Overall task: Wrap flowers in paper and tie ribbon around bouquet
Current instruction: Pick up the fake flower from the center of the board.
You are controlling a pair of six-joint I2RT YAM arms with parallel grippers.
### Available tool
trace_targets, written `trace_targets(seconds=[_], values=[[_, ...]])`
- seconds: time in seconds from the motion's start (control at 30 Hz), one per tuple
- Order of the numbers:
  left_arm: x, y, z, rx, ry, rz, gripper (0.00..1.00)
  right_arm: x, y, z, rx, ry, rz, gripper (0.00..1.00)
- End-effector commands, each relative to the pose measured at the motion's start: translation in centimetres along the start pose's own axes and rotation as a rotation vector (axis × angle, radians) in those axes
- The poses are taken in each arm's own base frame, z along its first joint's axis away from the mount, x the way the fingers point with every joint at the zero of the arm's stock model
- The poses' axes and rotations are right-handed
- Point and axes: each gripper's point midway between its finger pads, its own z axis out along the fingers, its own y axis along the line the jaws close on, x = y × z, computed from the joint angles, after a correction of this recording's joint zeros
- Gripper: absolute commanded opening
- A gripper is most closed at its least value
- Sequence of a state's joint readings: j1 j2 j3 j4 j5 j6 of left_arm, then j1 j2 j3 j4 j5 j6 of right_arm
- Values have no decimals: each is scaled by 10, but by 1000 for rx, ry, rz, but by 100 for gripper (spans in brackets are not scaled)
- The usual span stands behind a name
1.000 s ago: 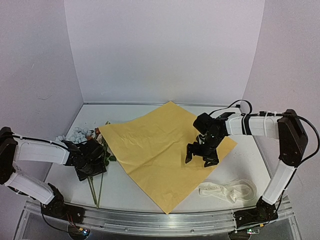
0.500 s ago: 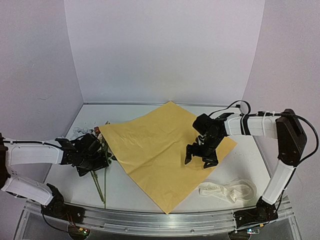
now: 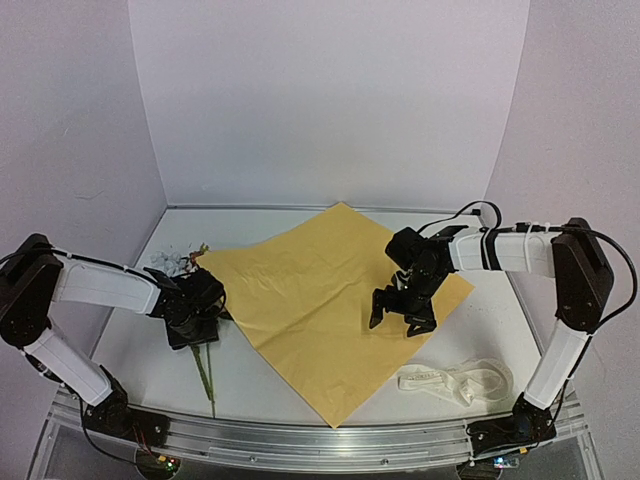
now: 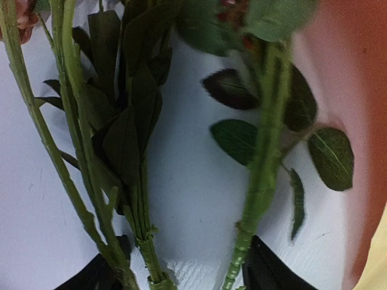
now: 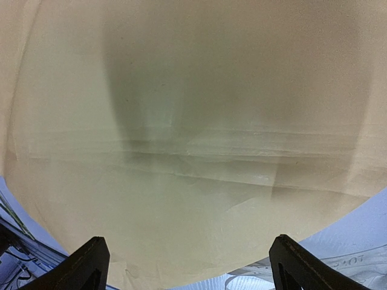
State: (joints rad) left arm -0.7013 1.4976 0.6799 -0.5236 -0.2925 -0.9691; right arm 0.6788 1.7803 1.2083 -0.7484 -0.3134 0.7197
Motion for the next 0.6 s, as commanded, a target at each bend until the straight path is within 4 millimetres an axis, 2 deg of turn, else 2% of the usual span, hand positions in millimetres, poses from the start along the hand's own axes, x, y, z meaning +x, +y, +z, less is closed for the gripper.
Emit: trace_targets(seconds=[0.0, 0.17, 0.3, 0.43, 0.57], values=[[-10, -5, -1, -6, -38, 2, 50, -2, 0, 0, -4, -5, 7, 95], [-10, -1, 3, -17, -56, 0, 24, 1, -2, 2, 0, 3, 9, 95], [-16, 10, -1, -58, -98, -17, 7, 3, -3, 4, 4, 12, 10, 95], [-27, 20, -11, -89, -156, -39, 0, 4, -5, 6, 6, 21, 15, 95], [-42, 29, -28, -118, -221, -55, 0, 5, -5, 6, 6, 23, 18, 95]])
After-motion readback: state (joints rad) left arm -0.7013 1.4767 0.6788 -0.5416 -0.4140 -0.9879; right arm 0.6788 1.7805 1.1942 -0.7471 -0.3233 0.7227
